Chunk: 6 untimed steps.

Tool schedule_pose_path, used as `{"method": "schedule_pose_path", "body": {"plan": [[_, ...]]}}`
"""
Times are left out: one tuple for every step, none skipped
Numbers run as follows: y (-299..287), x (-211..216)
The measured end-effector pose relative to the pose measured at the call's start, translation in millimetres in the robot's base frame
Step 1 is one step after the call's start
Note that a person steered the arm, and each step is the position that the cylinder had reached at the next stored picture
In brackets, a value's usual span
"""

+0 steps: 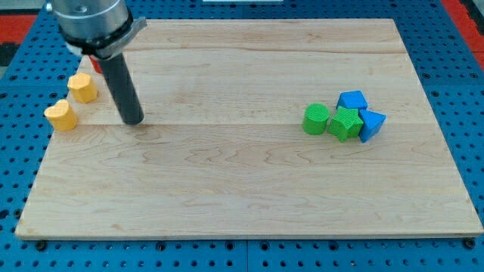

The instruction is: Move the yellow heart close to the yellow hexagon

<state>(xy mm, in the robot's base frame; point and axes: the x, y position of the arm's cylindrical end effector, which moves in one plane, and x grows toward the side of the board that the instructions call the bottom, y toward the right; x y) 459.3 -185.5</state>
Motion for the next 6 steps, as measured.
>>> {"method": "schedule_pose_path", "body": {"plan": [[-112.6,61.8],[-118.6,58.5],[-119.4,19.4],[-119.4,-18.7],[-115.5,-18.9],[-110.0,-7.0]]}}
